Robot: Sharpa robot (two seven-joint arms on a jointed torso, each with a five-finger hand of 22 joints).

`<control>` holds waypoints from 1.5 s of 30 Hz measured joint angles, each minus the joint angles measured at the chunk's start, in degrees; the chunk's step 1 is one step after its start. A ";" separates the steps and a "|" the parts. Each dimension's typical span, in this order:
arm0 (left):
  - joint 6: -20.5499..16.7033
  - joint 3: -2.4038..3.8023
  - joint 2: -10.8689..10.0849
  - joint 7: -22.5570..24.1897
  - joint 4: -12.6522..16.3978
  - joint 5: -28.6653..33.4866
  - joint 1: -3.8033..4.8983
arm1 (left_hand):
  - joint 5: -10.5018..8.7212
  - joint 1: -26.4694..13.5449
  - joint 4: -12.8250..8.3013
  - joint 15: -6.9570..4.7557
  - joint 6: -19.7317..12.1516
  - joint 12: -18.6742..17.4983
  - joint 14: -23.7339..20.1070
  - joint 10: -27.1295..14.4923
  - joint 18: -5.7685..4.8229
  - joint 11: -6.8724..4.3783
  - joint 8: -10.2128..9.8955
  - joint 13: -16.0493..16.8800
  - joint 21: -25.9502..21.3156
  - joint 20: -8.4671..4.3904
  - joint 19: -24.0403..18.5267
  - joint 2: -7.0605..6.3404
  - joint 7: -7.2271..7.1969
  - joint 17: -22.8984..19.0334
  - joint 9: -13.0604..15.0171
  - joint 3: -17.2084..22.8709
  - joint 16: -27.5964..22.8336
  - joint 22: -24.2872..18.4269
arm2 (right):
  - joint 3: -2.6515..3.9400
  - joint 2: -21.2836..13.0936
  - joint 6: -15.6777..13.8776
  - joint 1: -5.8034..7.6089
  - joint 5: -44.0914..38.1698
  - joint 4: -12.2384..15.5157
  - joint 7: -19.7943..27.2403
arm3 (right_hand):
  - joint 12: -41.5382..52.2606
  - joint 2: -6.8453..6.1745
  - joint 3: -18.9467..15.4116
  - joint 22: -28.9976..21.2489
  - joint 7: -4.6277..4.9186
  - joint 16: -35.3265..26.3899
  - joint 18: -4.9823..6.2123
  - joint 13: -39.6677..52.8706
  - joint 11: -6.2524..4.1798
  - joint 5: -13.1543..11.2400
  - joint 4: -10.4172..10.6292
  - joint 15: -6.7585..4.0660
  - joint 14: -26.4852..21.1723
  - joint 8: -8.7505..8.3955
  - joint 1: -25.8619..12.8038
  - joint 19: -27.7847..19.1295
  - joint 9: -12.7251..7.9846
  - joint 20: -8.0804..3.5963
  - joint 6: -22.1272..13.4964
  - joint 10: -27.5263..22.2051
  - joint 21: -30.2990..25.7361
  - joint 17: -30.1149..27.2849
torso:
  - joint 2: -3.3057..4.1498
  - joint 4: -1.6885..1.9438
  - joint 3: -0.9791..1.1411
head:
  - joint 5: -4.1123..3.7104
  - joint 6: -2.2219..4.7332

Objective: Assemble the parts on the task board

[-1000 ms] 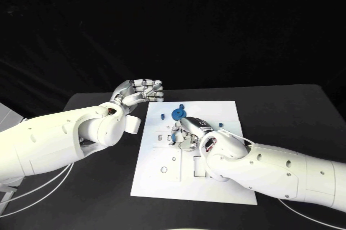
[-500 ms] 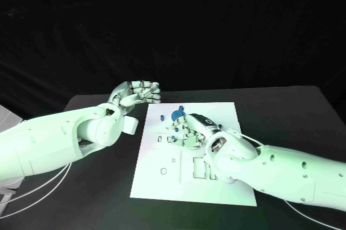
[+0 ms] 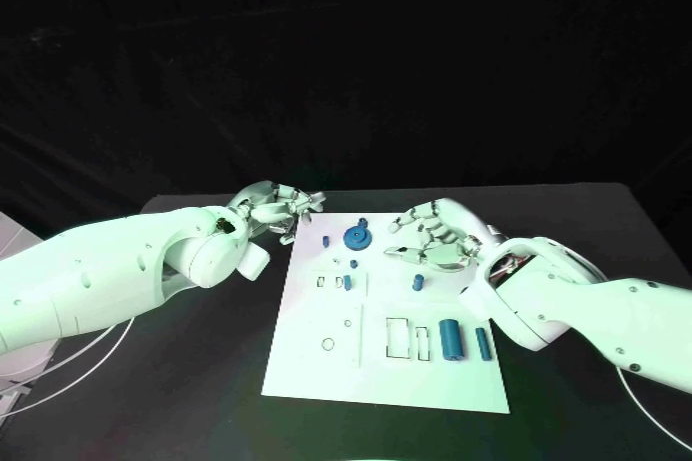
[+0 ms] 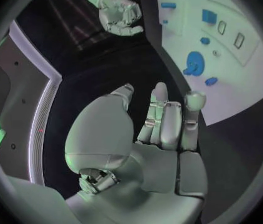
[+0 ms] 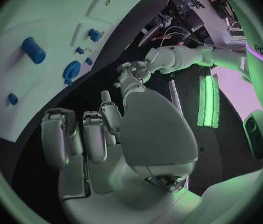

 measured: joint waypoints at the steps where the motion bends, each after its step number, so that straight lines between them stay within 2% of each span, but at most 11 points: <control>1: 1.30 0.00 0.26 -2.53 0.01 -2.30 0.02 | 0.00 -0.30 0.08 -0.26 0.25 1.19 0.77 0.13 0.00 -0.13 0.97 0.58 1.28 -0.15 1.56 0.30 -0.25 1.04 0.58 -0.36 1.07 2.16 | 0.04 -0.91 0.08 0.13 2.23 0.02 0.49 | 0.00 0.00 0.00 0.00 0.00 0.00 0.00 0.00 0.00 0.00 0.00 0.00 0.00 0.00 0.00 0.00 0.00 0.00 0.00 0.00 0.00 0.00 | -0.14 -0.04 -0.08 | 0.10 -0.16; 3: 3.22 0.00 0.63 -6.29 0.07 -5.76 0.03 | 0.00 -1.44 0.14 -0.92 1.22 3.80 1.40 1.26 -1.31 -1.26 3.26 1.80 3.85 -0.72 4.98 0.64 -1.21 1.74 2.02 -1.25 3.20 6.70 | 0.06 -2.05 0.13 0.32 5.53 0.01 1.21 | 0.00 0.00 0.00 0.00 0.00 0.00 0.00 0.00 0.00 0.00 0.00 0.00 0.00 0.00 0.00 0.00 0.00 0.00 0.00 0.00 0.00 0.00 | -0.43 -0.15 -0.23 | 0.29 -0.58; 5: 5.37 0.00 1.06 -10.59 0.23 -9.74 0.03 | 0.00 -1.67 0.22 -1.04 1.66 5.27 1.50 1.97 -1.31 -1.87 4.42 2.81 4.83 -1.04 6.36 0.88 -1.65 1.81 2.82 -1.49 4.06 8.53 | 0.11 -3.18 0.14 0.60 9.25 0.01 2.11 | 0.00 0.01 0.00 0.00 0.00 0.00 0.00 0.00 0.00 0.00 0.00 0.00 0.00 0.00 0.00 0.00 0.00 0.00 0.00 0.00 0.00 0.00 | -0.68 -0.25 -0.33 | 0.44 -1.03; 7: 7.06 0.00 1.43 -14.00 0.35 -12.98 0.04 | 0.00 -2.59 0.13 -1.77 2.33 8.20 1.39 4.55 -1.32 -2.32 5.86 6.23 5.84 -1.53 7.89 1.35 -2.32 1.81 4.03 -2.19 4.87 10.49 | 0.16 -4.14 0.13 0.90 12.10 0.01 2.87 | 0.00 0.01 0.00 0.00 0.00 0.00 0.00 0.00 -0.11 0.00 0.00 0.00 0.00 0.00 -0.01 0.00 0.00 0.00 0.00 -0.11 0.00 0.00 | -0.87 -0.30 -0.40 | 0.51 -1.29; 10: 9.81 -0.01 2.41 -19.32 0.50 -18.38 0.15 | 0.00 -3.63 0.21 -2.29 2.87 11.10 1.49 7.06 -2.24 -2.87 7.31 9.85 6.74 -2.18 9.28 1.73 -2.85 1.81 5.48 -2.91 5.30 12.39 | 0.22 -5.60 0.09 1.43 15.95 -0.09 3.96 | 0.00 0.01 0.00 0.00 0.00 0.00 0.88 0.00 -0.20 0.00 0.00 0.00 0.00 0.00 -0.01 0.00 0.00 0.00 0.00 -0.20 -0.20 0.04 | -1.19 -0.31 -0.52 | 0.58 -1.78; 15: 13.72 -0.10 4.79 -25.91 0.39 -26.20 0.47 | 0.00 -4.68 0.29 -2.39 2.67 11.93 1.39 7.62 -2.23 -3.06 7.77 11.11 6.75 -2.37 9.47 1.95 -3.05 1.81 6.48 -3.75 5.51 12.86 | 0.25 -6.70 -0.01 2.08 19.67 -1.14 5.30 | -0.68 0.02 0.00 0.00 0.00 -0.22 0.88 0.00 -0.18 0.00 0.00 0.00 0.00 0.04 0.01 0.00 -0.01 0.00 0.00 -0.84 -1.17 0.05 | -1.63 -0.15 -0.85 | 0.48 -2.44; 19: 15.72 -0.32 6.53 -29.34 -0.12 -31.30 0.69 | 0.00 -4.80 0.20 -2.39 2.67 12.07 1.39 7.65 -2.24 -3.10 7.92 11.39 6.74 -2.37 9.47 2.08 -3.05 1.81 6.64 -3.84 5.51 12.86 | 0.26 -6.84 -0.07 2.33 21.19 -2.56 6.22 | -1.22 0.24 0.01 -0.01 0.00 -0.67 0.88 -0.22 -0.06 0.00 -0.01 0.00 0.00 0.21 0.22 0.00 -0.01 0.00 0.00 -1.31 -2.18 0.04 | -1.82 -0.03 -1.05 | 0.40 -2.63; 22: 16.31 -0.53 7.58 -30.56 -0.68 -33.53 0.88 | 0.00 -5.25 0.22 -2.58 2.87 13.65 1.59 8.98 -2.23 -3.35 8.52 13.33 7.18 -2.56 10.28 2.53 -3.26 1.81 7.21 -4.31 5.51 13.67 | 0.26 -6.86 -0.10 2.40 21.68 -3.19 6.61 | -1.33 0.24 0.01 -0.01 0.00 -0.67 0.88 -0.46 -0.10 0.00 -0.01 0.00 0.00 0.21 0.22 0.00 0.04 0.00 0.00 -1.52 -2.28 0.04 | -1.90 0.02 -1.15 | 0.40 -2.65; 25: 16.68 -0.87 8.76 -31.59 -1.42 -35.59 1.20 | 0.00 -5.25 0.22 -2.58 2.87 13.76 1.59 9.08 -2.22 -3.45 8.54 13.69 7.18 -2.57 10.29 2.53 -3.26 1.80 7.30 -4.31 5.50 13.80 | 0.26 -6.85 -0.13 2.44 22.01 -3.70 6.95 | -1.33 0.24 0.01 -0.01 0.00 -0.67 0.88 -0.59 -0.10 0.00 -0.01 0.00 0.00 0.21 0.22 0.00 0.04 0.00 0.00 -1.52 -2.64 0.04 | -1.95 0.06 -1.19 | 0.43 -2.66; 35: 17.20 -1.65 11.51 -33.29 -3.09 -38.26 1.92 | 0.00 -5.25 0.22 -2.76 2.87 13.76 1.42 9.07 -2.23 -3.45 8.54 13.89 7.18 -2.57 10.28 2.53 -3.26 1.80 7.61 -4.30 5.79 14.03 | 0.25 -6.61 -0.25 2.46 21.82 -4.42 6.91 | -1.62 0.24 0.01 0.04 -0.01 -0.89 0.88 -0.79 -0.10 0.00 -0.01 0.00 0.00 0.21 0.22 0.00 0.04 -0.01 0.00 -1.94 -2.94 0.03 | -1.90 -0.07 -1.13 | 0.64 -2.60; 45: 18.48 -2.01 13.16 -33.87 -4.00 -38.54 2.12 | 0.00 -6.38 0.20 -2.78 2.65 13.97 1.39 9.07 -2.23 -3.44 9.09 14.09 7.41 -2.78 10.49 3.05 -3.47 1.79 8.30 -4.95 5.79 14.28 | 0.24 -6.38 -0.28 2.47 21.14 -4.70 6.21 | -1.85 0.24 0.01 0.03 -0.01 -0.89 0.88 -0.89 -0.10 0.00 -0.01 0.00 0.00 0.43 0.22 0.00 0.04 -0.01 0.01 -1.93 -3.30 0.02 | -1.81 -0.05 -1.05 | 0.64 -2.65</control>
